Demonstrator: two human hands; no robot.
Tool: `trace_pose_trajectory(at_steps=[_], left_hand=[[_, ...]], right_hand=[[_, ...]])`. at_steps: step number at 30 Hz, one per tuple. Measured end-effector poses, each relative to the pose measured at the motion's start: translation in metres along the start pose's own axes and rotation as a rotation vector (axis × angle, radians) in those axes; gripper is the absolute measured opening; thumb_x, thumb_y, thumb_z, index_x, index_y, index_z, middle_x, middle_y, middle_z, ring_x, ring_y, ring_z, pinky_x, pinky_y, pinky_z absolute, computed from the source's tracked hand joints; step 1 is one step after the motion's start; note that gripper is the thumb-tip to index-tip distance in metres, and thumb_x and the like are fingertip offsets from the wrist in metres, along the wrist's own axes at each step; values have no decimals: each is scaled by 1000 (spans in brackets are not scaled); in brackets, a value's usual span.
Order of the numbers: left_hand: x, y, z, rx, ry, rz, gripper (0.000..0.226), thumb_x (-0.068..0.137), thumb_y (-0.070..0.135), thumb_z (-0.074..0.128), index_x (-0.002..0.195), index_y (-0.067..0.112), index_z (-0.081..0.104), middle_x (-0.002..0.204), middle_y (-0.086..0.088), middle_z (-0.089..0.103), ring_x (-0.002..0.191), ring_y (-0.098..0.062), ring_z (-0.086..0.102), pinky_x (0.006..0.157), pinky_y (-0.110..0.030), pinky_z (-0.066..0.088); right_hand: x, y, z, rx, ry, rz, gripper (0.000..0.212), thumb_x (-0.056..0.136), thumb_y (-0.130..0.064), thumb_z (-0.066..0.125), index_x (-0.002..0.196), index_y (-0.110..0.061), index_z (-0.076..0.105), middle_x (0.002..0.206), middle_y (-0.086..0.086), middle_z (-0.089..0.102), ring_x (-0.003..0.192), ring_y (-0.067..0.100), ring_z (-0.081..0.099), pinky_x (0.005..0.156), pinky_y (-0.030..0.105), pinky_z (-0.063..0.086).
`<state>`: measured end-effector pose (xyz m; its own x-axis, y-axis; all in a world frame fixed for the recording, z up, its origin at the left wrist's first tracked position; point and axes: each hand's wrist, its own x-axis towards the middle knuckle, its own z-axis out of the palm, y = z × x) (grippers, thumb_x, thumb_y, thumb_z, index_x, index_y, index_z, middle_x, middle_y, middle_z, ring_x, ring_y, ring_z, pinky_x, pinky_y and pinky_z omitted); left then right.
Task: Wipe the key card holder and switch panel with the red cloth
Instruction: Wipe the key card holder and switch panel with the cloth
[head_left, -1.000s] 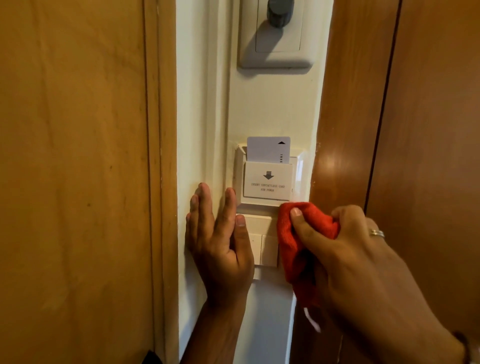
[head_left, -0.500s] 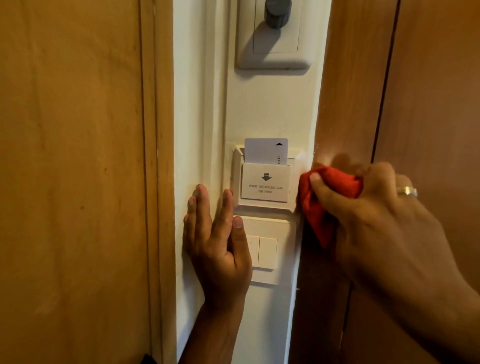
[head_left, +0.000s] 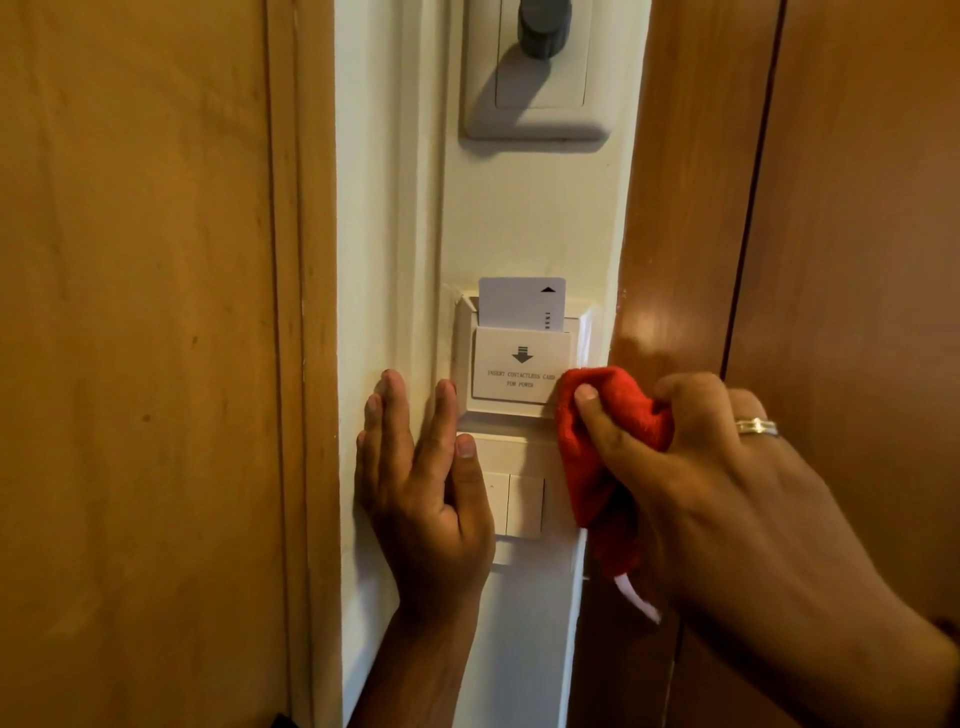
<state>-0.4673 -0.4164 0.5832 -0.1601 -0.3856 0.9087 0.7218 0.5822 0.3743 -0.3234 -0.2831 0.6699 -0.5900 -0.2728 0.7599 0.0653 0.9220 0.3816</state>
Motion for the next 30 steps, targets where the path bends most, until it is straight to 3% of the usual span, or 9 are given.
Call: trace_pose_trajectory(at_steps=[9,13,17,25,30], left_hand=[[0,1,0,-16,-8,-11,37,101,28,43,136,19,53,153,-8,38,146,-27,34,121,-38,24],[-1,1,1,-9,-7,-6,37,101,27,44,136,19,53,153,-9,40,146,-27,35,121,-39,26],[-1,0,0,-10,-14,-18,37,101,26,45,136,18,53,153,-11,40,146,-29,34,121,-41,25],[-1,1,-1,-7,-14,-10,37,101,27,44,135,17,53,153,-11,40,146,-29,35,121,-41,26],[1,2,-1,2,-8,-15,38,100,28,44,135,18,54,153,-9,39,146,-28,35,121,-40,25]], right_hand=[[-6,-1,3,-37,-74,-38,89,47,-30,77,128,-9,49,93,22,55,66,33,50,49,38,48],[10,2,-4,-73,-41,25,77,61,-32,73,130,-11,47,96,22,53,71,34,48,51,38,47],[0,-5,2,-43,-112,17,92,48,-25,80,131,-7,45,93,24,54,67,34,49,50,39,48],[19,2,-6,-137,-9,51,69,67,-30,68,130,-11,47,99,21,53,74,34,47,52,36,46],[-4,-6,5,-56,-56,-34,73,61,-19,75,128,-8,49,91,20,55,66,31,48,49,37,46]])
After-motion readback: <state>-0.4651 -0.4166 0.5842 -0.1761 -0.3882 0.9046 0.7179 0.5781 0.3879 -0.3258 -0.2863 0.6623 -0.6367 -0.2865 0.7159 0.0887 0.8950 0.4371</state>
